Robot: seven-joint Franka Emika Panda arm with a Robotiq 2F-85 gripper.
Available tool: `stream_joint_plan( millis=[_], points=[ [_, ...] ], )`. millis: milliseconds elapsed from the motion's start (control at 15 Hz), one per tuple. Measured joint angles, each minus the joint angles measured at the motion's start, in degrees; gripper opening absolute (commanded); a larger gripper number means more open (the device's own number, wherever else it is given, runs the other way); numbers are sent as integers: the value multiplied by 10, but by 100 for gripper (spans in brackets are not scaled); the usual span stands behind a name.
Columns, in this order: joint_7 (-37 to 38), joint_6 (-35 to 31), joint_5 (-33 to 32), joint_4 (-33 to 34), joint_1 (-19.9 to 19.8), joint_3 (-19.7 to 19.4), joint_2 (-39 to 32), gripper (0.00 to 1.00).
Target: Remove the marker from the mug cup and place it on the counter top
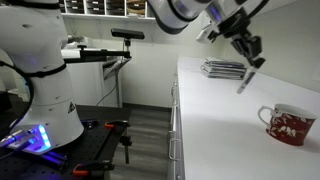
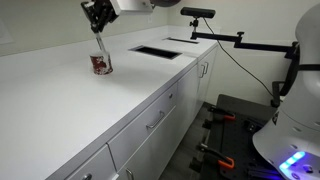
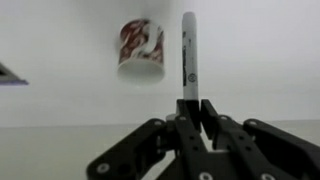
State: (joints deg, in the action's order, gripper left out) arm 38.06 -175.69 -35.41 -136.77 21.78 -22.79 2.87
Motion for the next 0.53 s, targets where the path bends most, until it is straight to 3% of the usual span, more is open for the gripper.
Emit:
stream_joint_plan(
  millis=[67,267,400,533],
  points=[
    [-42,0,67,-32,5,24,7,5],
    [-152,11,264,-100,113,3,33,5],
    [-241,63,401,-103,208,-57,74,5],
    [-354,134,527,-75,267,-139,111,5]
  ],
)
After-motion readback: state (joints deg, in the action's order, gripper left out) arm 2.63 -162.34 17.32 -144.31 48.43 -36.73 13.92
